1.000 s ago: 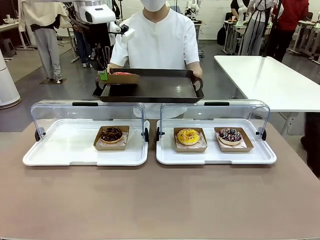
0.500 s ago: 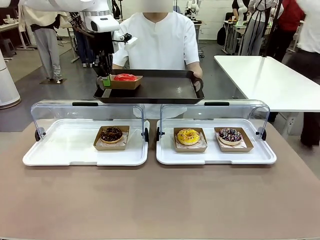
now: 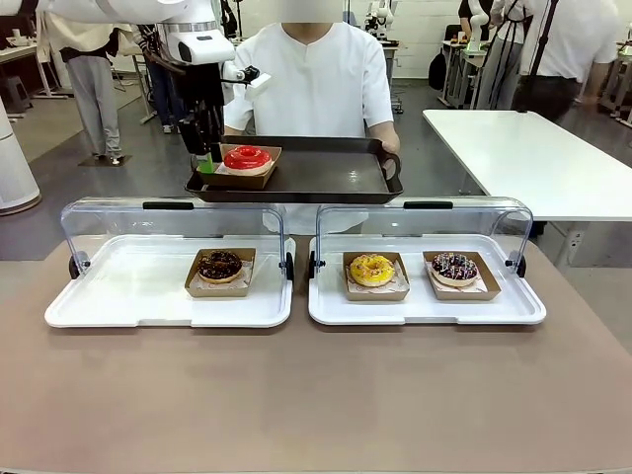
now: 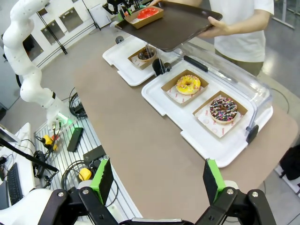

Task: Provide the desired donut to the person.
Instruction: Place the picked Paper togo box onto the Handle tray extended by the person.

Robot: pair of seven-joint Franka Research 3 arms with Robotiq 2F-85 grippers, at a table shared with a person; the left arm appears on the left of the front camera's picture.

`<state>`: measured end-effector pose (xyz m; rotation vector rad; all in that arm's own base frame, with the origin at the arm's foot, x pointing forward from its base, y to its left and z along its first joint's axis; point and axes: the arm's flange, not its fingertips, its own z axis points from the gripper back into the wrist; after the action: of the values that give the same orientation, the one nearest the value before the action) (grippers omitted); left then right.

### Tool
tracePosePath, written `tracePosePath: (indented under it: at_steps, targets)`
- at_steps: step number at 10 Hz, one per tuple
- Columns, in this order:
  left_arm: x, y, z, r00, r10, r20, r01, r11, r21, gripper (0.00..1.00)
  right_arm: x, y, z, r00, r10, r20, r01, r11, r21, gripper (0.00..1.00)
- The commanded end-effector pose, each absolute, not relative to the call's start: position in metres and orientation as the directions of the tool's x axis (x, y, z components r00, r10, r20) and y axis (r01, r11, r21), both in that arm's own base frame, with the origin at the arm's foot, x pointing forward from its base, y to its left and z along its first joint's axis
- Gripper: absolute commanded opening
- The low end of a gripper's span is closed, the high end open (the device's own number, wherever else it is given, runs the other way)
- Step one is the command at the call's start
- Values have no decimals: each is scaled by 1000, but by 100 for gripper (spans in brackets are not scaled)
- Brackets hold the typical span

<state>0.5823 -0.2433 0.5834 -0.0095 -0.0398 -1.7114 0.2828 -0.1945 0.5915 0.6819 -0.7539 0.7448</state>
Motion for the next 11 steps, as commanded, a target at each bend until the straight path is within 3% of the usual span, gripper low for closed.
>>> tracePosePath:
  at_steps: [1, 2, 4, 5, 6, 11]
  targets:
    - [582, -235, 587, -151, -987, 50, 989, -150, 10, 93, 283, -194, 592, 494, 333, 803, -797, 543, 265, 100]
    - [583, -235, 587, -149, -987, 51, 989, -149, 7, 100, 283, -194, 592, 494, 333, 803, -797, 543, 265, 100]
    - [581, -234, 587, -147, -988, 48, 989, -147, 4, 100, 283, -194, 592, 494, 333, 803, -797, 543, 265, 100]
    - [579, -232, 587, -143, -988, 52, 990, -144, -1, 90, 283, -194, 592, 494, 333, 803, -797, 543, 265, 100]
    - [574, -230, 589, -150, -987, 64, 989, -150, -6, 99, 283, -194, 592, 494, 333, 803, -797, 543, 265, 100]
    - [469, -162, 606, -236, -967, 97, 972, -233, 41, 99, 283, -194, 592, 494, 333, 803, -797, 543, 265, 100]
